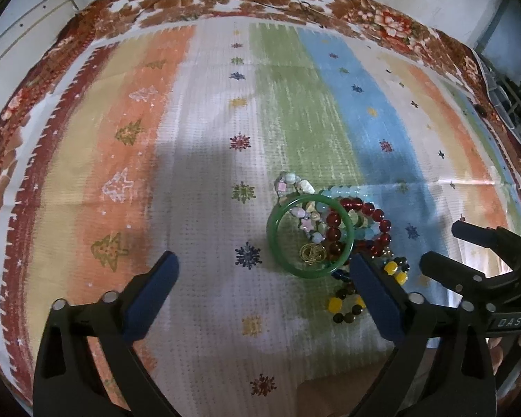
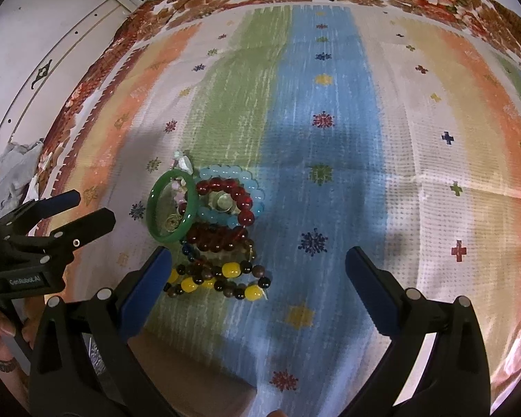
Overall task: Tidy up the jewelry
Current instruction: 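Move both tools forward to the jewelry pile beside the silver tin, then grasp the green jade bangle with the left tool while the right tool grasps the red bead bracelet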
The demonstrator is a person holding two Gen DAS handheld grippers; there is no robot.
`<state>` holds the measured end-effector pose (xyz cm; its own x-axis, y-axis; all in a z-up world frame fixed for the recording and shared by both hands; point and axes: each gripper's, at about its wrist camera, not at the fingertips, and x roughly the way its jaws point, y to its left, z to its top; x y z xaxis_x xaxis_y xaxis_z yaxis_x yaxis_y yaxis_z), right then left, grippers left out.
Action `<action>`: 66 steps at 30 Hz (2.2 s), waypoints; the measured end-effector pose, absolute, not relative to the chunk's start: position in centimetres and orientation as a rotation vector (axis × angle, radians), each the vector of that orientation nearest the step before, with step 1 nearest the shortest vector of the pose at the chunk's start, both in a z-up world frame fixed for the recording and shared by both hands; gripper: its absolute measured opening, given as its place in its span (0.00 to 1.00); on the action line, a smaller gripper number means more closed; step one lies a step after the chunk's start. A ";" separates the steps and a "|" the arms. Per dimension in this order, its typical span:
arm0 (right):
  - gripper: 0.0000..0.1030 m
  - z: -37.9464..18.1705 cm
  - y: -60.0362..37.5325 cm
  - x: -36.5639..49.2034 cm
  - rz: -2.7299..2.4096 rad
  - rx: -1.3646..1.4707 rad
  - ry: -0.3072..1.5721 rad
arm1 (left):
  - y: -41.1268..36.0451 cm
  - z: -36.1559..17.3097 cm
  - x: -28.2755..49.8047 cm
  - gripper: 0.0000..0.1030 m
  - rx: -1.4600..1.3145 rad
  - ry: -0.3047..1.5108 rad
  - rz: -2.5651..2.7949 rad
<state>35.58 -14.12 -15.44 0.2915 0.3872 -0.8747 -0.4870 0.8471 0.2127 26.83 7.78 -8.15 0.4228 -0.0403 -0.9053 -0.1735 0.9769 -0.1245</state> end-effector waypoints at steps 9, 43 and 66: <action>0.95 -17.3 -13.6 37.1 0.557 -0.089 1.196 | 8.4 -10.1 28.3 0.76 -0.265 1.189 0.063; 0.63 -19.1 -12.1 38.4 0.576 -0.032 1.259 | 7.4 -13.3 31.6 0.46 -0.200 1.262 0.058; 0.15 -19.0 -11.2 38.1 0.620 -0.047 1.263 | 6.5 -13.4 31.4 0.06 -0.189 1.290 -0.049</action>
